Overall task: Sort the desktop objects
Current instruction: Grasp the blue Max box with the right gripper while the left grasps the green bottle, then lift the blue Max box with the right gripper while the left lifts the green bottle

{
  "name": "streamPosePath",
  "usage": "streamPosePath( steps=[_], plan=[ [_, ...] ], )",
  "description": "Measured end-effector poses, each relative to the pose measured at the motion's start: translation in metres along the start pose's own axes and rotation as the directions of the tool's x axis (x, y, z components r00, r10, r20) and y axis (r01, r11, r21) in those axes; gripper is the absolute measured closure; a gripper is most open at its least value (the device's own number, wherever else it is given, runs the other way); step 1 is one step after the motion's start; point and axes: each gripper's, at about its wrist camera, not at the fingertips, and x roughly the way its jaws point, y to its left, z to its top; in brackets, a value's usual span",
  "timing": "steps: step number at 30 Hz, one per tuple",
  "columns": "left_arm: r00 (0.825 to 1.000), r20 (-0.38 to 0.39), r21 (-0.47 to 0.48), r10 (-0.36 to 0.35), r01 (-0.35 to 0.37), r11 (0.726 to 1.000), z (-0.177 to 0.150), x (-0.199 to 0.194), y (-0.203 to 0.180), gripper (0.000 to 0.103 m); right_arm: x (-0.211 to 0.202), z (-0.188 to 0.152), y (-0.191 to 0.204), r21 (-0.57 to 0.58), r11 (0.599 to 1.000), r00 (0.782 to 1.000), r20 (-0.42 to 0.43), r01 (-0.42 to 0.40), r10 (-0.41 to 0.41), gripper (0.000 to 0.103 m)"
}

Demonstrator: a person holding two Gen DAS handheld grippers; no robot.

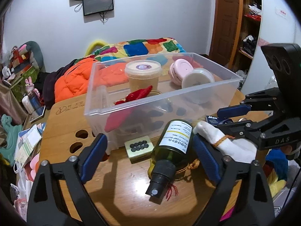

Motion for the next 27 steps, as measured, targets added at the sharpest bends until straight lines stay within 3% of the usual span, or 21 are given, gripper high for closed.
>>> streamPosePath(
  steps=[6,13,16,18,27],
  plan=[
    [1.000,0.000,0.015,-0.029,0.029,0.999,-0.001,0.001,-0.009,0.033,0.002,0.000,-0.001,0.008,0.999,0.999,-0.018,-0.039,0.040,0.078],
    [0.998,-0.002,-0.013,-0.057,0.057,0.998,-0.002,0.004,-0.011,0.042,0.002,-0.001,-0.001,0.011,0.999,0.999,-0.020,-0.042,0.043,0.078],
    [0.995,-0.021,-0.053,-0.098,0.097,0.994,-0.005,0.008,-0.008,0.055,0.003,-0.002,-0.004,0.031,0.998,0.998,-0.020,-0.053,0.053,0.078],
    [0.996,-0.013,-0.045,-0.085,0.084,0.995,-0.007,0.008,-0.011,0.061,0.002,-0.002,-0.005,0.042,0.997,0.998,-0.019,-0.057,0.058,0.078],
    [0.998,0.004,-0.058,-0.059,0.060,0.997,-0.010,-0.001,-0.012,0.062,-0.013,-0.005,0.003,0.025,0.999,1.000,0.014,-0.026,0.025,0.078]
  ],
)
